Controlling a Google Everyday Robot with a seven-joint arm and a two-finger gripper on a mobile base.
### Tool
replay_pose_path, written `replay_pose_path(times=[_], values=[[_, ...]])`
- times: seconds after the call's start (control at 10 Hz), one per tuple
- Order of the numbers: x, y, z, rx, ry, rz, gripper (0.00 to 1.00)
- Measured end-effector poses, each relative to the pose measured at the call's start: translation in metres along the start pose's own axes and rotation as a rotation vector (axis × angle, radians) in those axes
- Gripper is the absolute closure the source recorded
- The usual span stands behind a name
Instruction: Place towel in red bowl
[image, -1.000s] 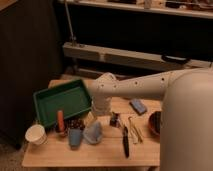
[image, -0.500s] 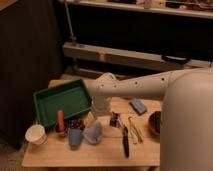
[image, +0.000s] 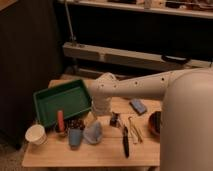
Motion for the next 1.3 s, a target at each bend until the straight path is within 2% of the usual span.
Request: replay_pose_path(times=[1.0, 1.1, 1.3], values=[[0.0, 0.0, 0.0, 0.008, -0.002, -0.005, 0.2], [0.001, 0.003, 0.004, 0.032, -0.002, -0.032, 0.2], [0.003, 0.008, 0.025, 0.038, 0.009, -0.058, 0.2]])
